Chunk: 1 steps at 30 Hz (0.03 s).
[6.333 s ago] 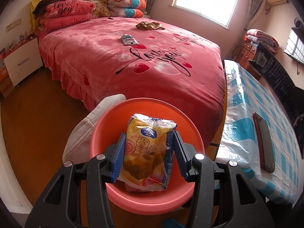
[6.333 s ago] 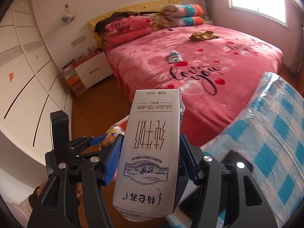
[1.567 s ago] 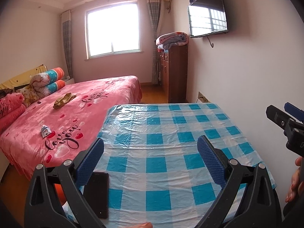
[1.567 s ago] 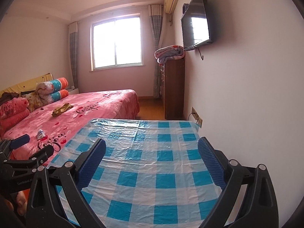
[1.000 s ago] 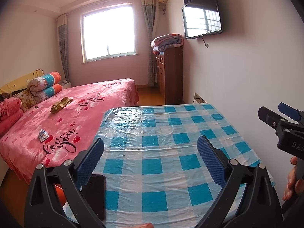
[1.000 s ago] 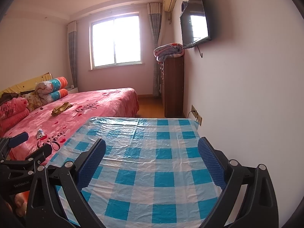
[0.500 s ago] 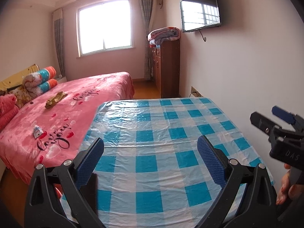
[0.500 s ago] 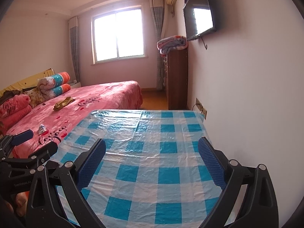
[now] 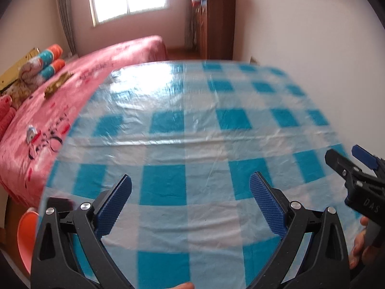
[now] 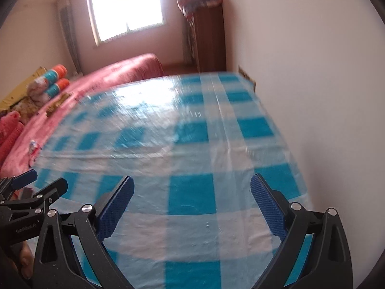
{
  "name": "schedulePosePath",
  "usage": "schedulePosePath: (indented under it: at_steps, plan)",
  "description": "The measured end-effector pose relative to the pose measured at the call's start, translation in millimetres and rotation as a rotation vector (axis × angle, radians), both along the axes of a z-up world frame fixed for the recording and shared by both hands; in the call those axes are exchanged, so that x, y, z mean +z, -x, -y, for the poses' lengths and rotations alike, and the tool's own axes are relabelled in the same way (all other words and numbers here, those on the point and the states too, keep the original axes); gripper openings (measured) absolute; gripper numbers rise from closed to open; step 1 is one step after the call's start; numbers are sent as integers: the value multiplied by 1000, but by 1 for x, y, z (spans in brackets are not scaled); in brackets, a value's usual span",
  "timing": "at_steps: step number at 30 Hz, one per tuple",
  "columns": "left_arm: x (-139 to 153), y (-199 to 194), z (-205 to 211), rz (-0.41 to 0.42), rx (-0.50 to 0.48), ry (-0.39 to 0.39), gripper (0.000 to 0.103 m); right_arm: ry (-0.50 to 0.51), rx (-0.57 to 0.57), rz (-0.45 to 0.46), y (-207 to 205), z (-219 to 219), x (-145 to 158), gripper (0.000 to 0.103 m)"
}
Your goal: Collect trash
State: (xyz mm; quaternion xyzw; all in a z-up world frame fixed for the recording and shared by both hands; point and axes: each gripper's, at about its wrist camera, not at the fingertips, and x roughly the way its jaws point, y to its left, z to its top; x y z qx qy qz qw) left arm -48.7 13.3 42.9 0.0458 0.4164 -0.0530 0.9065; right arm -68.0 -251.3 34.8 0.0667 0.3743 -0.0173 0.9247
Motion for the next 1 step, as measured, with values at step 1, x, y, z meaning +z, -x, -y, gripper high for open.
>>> schedulePosePath:
  at_steps: [1]
  plan:
    - [-6, -7, 3, -14, 6, -3, 99, -1, 0, -26, -6, 1, -8, 96]
